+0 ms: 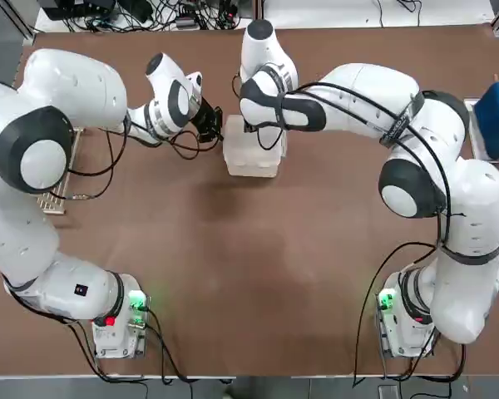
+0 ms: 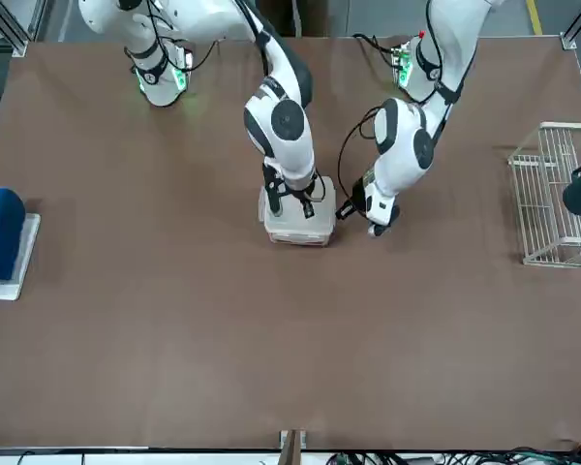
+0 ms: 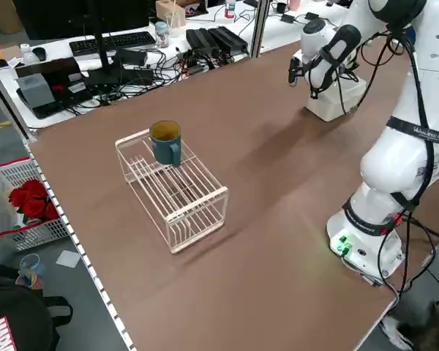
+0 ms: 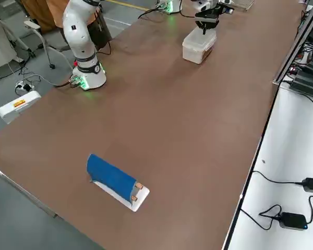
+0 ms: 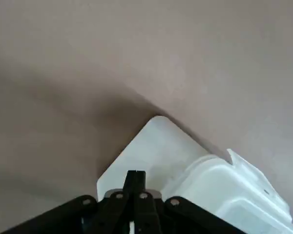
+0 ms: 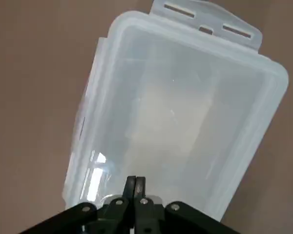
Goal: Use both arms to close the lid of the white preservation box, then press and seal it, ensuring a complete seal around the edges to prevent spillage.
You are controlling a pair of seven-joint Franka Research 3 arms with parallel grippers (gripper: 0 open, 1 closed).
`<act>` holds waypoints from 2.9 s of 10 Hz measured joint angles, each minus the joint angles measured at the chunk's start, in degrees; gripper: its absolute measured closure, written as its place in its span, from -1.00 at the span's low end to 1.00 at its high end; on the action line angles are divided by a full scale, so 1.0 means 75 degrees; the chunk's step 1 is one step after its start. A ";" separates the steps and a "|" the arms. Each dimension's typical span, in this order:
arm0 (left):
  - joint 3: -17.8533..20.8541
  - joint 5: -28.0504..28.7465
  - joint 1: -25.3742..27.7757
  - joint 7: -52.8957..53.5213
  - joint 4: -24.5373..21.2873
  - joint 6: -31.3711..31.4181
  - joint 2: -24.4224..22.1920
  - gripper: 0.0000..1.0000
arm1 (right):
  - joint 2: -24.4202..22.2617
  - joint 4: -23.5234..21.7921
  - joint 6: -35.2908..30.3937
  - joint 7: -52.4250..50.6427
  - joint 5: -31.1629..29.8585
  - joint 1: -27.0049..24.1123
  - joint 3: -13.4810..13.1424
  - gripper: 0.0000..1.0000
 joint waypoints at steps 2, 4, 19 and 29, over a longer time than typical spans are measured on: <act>0.0010 0.0000 -0.0012 -0.0030 0.0000 0.0005 0.0000 0.98 | 0.0000 0.0000 0.0000 0.0000 0.0000 0.0000 -0.0001 0.93; 0.0013 -0.0069 -0.0028 -0.0049 0.0001 0.0013 0.0002 0.98 | 0.0001 -0.0001 -0.0002 0.0000 -0.0005 -0.0001 -0.0003 0.93; 0.0020 0.0063 0.0811 0.0151 -0.0287 0.0052 -0.0890 0.98 | -0.0022 0.0048 -0.0191 -0.0114 -0.0011 -0.0126 -0.0040 0.93; -0.0762 0.4424 0.1471 -0.3000 0.0729 -0.2427 -0.2251 0.98 | -0.1784 -0.2912 -0.0711 -0.4213 0.0427 -0.1545 -0.0455 0.94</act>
